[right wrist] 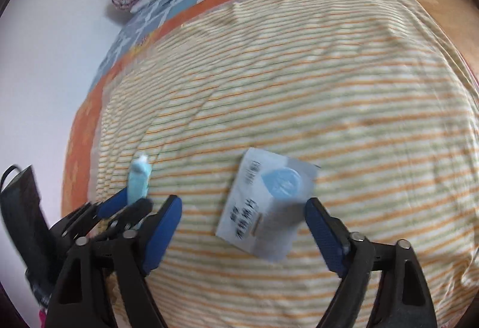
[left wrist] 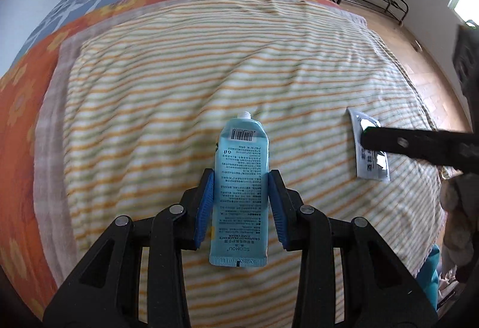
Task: Collect trash
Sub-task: 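Grasp the white alcohol wipe packet with the right gripper while the left holds the tube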
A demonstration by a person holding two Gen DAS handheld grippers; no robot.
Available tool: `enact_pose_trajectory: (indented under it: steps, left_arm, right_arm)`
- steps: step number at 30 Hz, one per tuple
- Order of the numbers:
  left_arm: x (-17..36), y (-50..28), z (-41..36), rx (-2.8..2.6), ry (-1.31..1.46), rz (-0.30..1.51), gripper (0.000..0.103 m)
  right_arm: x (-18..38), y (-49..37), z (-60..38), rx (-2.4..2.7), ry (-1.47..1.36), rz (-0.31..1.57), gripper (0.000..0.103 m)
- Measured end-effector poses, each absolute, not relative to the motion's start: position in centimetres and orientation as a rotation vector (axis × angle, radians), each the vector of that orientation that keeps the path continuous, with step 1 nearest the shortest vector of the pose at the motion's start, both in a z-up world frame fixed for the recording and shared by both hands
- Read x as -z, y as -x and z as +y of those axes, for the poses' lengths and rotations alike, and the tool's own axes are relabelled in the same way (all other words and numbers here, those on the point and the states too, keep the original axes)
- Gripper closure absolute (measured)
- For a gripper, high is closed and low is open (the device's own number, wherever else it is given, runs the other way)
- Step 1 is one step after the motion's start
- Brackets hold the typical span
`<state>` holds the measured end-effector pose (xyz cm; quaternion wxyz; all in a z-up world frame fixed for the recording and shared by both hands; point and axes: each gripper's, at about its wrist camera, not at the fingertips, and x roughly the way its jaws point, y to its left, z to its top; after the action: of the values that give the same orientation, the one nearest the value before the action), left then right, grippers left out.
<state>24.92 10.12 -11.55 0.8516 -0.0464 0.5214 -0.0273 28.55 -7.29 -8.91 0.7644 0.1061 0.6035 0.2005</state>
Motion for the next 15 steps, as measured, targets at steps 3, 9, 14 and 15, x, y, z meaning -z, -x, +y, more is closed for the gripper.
enact_pose_trajectory:
  steps: [3,9,14,15]
  left_arm:
    - [11.6,-24.1,10.8,0.057,0.114,1.099,0.067]
    - [11.7,-23.2,11.2,0.064,0.137,1.09,0.067]
    - [11.8,-23.0,11.4,0.073,0.168,1.085,0.067]
    - [11.8,-22.9,11.4,0.075,0.167,1.084,0.067]
  right_arm:
    - [8.9,-29.1,-5.8,-0.394,-0.159,1.301,0.024]
    - [8.3,-29.0,-5.8,-0.342,-0.139,1.299,0.034]
    - [9.6,-29.2,-8.1,-0.326,-0.242,1.369,0.027]
    - [9.6,-29.2,-8.0,-0.319,-0.228,1.36,0.027]
